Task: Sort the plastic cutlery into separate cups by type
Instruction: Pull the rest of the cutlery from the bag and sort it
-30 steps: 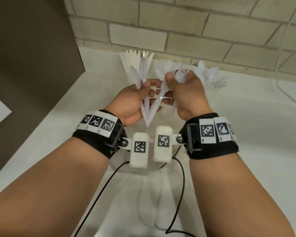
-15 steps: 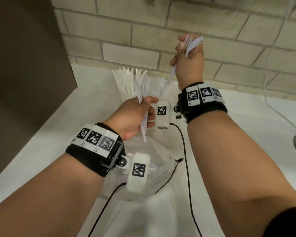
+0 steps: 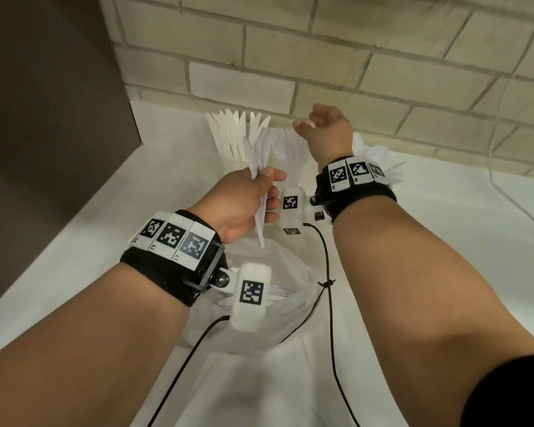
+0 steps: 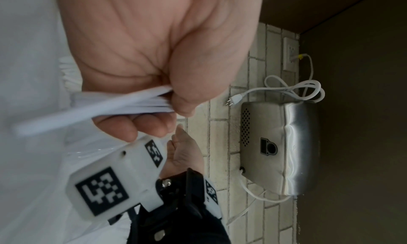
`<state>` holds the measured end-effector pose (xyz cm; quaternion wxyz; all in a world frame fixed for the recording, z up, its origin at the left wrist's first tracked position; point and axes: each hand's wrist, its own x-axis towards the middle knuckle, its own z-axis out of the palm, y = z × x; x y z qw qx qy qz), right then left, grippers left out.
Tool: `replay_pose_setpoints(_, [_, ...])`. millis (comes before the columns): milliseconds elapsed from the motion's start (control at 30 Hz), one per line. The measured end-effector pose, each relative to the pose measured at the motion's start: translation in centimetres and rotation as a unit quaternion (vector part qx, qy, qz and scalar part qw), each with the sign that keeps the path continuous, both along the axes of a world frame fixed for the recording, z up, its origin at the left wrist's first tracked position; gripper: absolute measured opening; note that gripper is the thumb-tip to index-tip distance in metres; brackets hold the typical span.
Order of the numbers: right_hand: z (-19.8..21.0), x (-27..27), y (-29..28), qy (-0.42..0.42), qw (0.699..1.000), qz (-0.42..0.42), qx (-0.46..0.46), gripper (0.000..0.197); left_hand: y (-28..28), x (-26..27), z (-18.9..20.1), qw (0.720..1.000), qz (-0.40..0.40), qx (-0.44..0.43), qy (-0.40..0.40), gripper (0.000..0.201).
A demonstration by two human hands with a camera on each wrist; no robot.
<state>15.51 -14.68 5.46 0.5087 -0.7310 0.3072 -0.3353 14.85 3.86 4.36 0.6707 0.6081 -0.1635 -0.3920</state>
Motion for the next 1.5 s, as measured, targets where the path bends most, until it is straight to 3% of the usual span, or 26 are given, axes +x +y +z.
replay_pose_setpoints(167, [3.9,-2.1,1.2,-0.031,0.998,0.000,-0.057,0.025,0.4,-0.2,0.6,1.000,0.001,-0.006,-0.020,0.028])
replay_pose_setpoints(267, [6.1,-5.1,4.1,-0.048,0.994,0.101,0.022,0.011,0.6,-0.6,1.3,0.999,0.008,-0.012,-0.041,0.029])
replay_pose_setpoints(400, [6.6,-8.8,7.7,0.010,0.953,0.271,0.133,0.043,0.9,-1.8,2.0,0.996,-0.015,-0.011,-0.082,0.024])
replay_pose_setpoints(467, [6.5,-9.9,9.1,0.040,0.952,0.284,0.102,0.060,0.9,-2.4,2.3,0.987,-0.026,0.031,-0.158,0.021])
replay_pose_setpoints(533, [6.2,-10.6,10.3,0.114,0.964,0.241,-0.012,0.064,1.1,-3.0,2.4,0.964,-0.037,0.090,-0.246,0.026])
replay_pose_setpoints(633, [6.2,-11.3,11.5,0.193,0.954,0.161,-0.163,0.048,1.4,-4.2,2.5,0.942,-0.072,0.134,-0.300,0.034])
replay_pose_setpoints(700, [6.5,-11.7,11.7,0.234,0.938,0.152,-0.204,0.038,1.9,-4.8,2.5,0.938,-0.110,0.132,-0.300,0.034])
replay_pose_setpoints(767, [6.7,-12.1,11.8,0.274,0.924,0.161,-0.214,0.028,2.5,-5.1,2.3,0.940,-0.140,0.111,-0.289,0.021])
replay_pose_setpoints(867, [5.8,-12.9,12.1,0.222,0.948,0.161,-0.163,0.020,3.4,-5.1,2.0,0.917,-0.171,0.144,-0.329,0.030])
replay_pose_setpoints(967, [4.4,-12.9,10.7,0.181,0.967,0.120,-0.130,0.019,4.2,-4.2,1.5,0.867,-0.140,0.254,-0.405,0.063])
replay_pose_setpoints(1067, [5.0,-13.2,7.9,0.103,0.987,0.027,-0.118,0.016,5.6,-3.2,1.6,0.855,-0.068,0.288,-0.426,0.046])
replay_pose_setpoints(1167, [6.6,-14.2,4.4,0.023,0.973,-0.080,-0.214,0.027,6.4,-3.0,1.6,0.808,-0.178,0.363,-0.429,0.030])
replay_pose_setpoints(1267, [7.7,-14.4,2.0,-0.044,0.945,-0.120,-0.299,0.035,5.8,-3.6,1.0,0.731,-0.246,0.440,-0.460,0.041])
replay_pose_setpoints(1400, [7.0,-12.2,-1.0,-0.005,0.938,-0.127,-0.323,0.046,4.1,-3.8,0.0,0.740,-0.223,0.410,-0.484,0.043])
replay_pose_setpoints(1500, [5.1,-10.9,-2.7,0.055,0.935,-0.122,-0.328,0.049,3.2,-4.1,-0.2,0.730,-0.245,0.402,-0.496,0.041])
